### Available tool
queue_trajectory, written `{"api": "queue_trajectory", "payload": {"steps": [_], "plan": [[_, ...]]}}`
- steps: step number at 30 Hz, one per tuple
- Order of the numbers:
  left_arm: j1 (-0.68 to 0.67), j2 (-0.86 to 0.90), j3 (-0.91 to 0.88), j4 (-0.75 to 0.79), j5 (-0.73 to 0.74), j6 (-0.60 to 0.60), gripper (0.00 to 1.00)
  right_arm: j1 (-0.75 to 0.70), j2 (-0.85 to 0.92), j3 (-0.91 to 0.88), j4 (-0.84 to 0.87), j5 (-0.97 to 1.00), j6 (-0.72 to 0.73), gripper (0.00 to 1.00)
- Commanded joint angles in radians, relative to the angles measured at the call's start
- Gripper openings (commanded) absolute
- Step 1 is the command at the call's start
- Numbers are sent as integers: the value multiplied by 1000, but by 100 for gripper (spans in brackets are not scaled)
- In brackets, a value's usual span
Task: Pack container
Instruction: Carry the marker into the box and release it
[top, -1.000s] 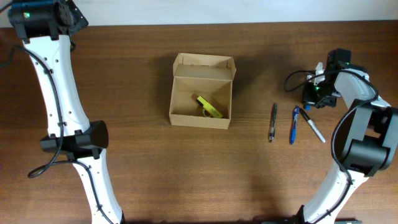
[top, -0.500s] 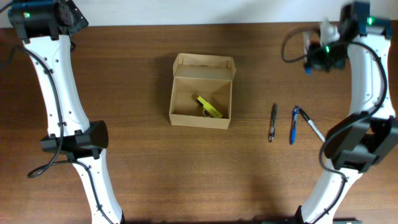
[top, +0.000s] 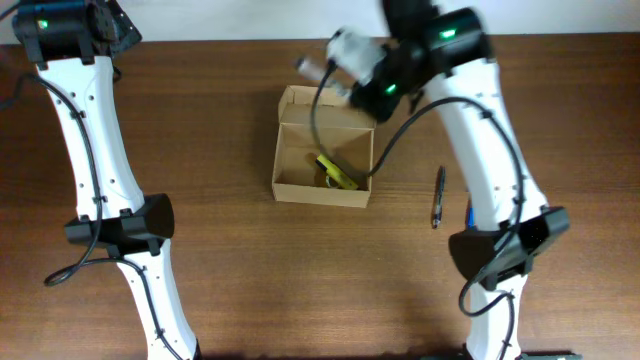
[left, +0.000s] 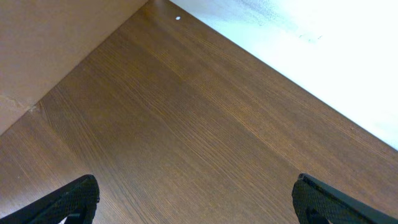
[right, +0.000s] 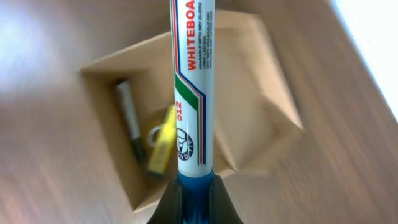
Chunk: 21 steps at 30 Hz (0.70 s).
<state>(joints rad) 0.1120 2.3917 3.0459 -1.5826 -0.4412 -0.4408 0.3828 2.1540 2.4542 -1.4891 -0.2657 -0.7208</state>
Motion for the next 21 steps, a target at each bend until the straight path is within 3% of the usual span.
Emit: {"api": "queue_trajectory", "payload": {"steps": [1,13,21], "plan": [[7,-34,-5,-1,-1,9,100,36,40,-93,6,-7,-200,4],[7,-34,-5,-1,-1,9,100,33,95,-478,233,-1,-142,4],[7,-34,-5,-1,-1,9,100,35,128,-539,295,0,-44,4]]}}
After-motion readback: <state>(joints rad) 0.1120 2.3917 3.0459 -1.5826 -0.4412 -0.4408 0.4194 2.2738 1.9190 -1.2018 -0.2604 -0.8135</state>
